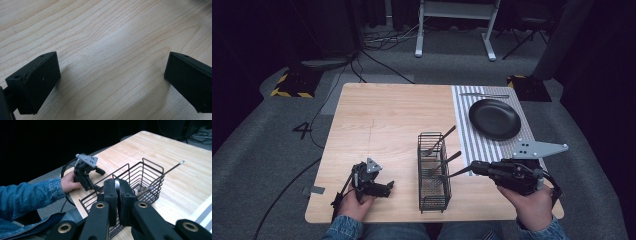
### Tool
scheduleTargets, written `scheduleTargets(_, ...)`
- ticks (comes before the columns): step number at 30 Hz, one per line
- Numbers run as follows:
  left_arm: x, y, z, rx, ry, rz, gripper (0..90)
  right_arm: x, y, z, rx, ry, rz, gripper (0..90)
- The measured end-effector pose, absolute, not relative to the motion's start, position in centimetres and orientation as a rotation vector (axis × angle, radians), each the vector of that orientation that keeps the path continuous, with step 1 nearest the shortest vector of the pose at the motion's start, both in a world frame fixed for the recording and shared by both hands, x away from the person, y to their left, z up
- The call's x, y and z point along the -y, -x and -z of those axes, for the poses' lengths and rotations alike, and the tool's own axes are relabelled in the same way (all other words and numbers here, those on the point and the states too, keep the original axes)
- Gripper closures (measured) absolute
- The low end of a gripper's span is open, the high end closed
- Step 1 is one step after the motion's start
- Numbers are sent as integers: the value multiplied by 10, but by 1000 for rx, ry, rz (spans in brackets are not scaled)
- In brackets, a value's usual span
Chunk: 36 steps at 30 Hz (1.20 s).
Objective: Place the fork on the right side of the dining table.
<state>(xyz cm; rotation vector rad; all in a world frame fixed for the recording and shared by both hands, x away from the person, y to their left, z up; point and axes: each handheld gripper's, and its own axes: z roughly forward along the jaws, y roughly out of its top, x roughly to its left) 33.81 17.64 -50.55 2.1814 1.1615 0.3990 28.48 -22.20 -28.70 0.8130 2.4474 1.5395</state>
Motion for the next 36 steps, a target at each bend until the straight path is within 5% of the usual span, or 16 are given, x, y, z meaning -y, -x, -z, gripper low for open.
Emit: scheduleTargets(36, -176, -338, 506, -1163, -2179, -400, 5, 291, -291, 234, -2223, -894, -1567, 869)
